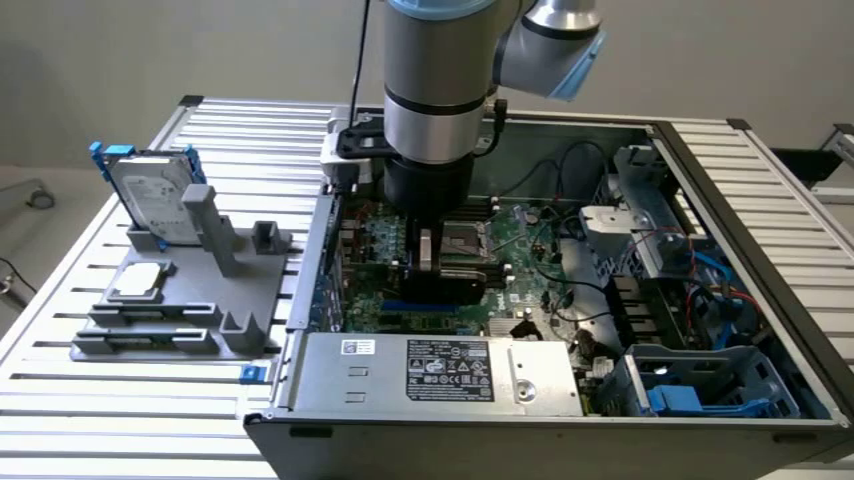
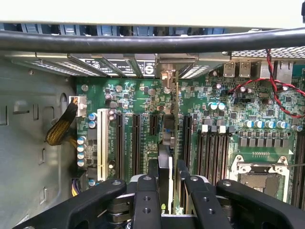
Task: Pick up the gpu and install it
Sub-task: 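Insert the gpu into the slot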
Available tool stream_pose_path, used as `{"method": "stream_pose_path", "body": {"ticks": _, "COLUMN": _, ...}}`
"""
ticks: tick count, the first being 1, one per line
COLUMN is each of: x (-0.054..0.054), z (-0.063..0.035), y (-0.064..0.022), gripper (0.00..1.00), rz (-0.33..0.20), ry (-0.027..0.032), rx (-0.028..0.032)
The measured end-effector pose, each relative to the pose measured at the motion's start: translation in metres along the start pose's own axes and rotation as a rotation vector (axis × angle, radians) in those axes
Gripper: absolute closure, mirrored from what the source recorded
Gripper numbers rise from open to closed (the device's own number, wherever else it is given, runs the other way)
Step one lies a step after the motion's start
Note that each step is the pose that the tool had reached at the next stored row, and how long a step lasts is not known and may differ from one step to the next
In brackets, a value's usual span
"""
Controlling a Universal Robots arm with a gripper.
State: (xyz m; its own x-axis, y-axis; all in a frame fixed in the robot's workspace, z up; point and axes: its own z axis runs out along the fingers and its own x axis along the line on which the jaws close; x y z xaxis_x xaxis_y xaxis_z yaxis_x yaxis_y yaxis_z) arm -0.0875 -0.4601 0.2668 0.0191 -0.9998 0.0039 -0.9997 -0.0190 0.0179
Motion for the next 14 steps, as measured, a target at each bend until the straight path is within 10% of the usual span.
{"method": "stream_pose_path", "body": {"ticks": 14, "x": 0.0019, "z": 0.0006, "y": -0.0014, "gripper": 0.74, "rz": 0.006, "ry": -0.0065, "rx": 0.0001}}
